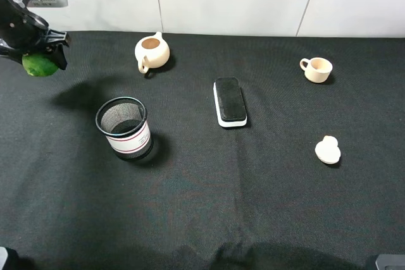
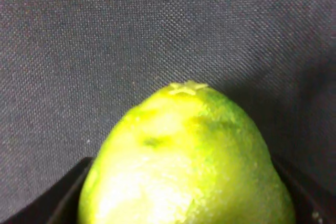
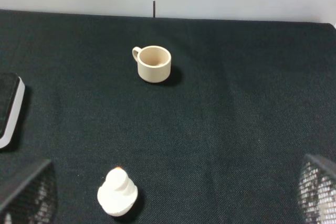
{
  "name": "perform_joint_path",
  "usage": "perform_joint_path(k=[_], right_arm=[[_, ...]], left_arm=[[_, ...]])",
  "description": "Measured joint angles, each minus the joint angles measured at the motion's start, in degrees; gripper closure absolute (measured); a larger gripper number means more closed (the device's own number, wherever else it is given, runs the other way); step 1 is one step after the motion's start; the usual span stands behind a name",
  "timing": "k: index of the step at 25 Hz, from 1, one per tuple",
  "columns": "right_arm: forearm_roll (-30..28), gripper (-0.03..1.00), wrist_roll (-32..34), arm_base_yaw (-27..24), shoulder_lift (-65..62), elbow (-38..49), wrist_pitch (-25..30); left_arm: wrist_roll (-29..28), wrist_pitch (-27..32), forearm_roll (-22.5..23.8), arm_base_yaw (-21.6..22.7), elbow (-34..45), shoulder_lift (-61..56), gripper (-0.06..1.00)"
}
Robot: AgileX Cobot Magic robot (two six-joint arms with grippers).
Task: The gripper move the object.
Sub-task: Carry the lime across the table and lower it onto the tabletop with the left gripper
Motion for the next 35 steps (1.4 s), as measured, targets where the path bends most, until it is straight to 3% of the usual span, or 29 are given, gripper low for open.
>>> perform_joint_path(k=[16,35], right_arm=[[0.05,0.27,0.00,0.00,0.00,0.00,0.00],[0.05,0.27,0.00,0.00,0.00,0.00,0.00]], left_arm=[[-1.16,13.35,-0.13,-7.15,-10.33,-0.23,0.26],[-6.18,15.55,-0.23,-20.19,-12.58,-0.23,0.26]])
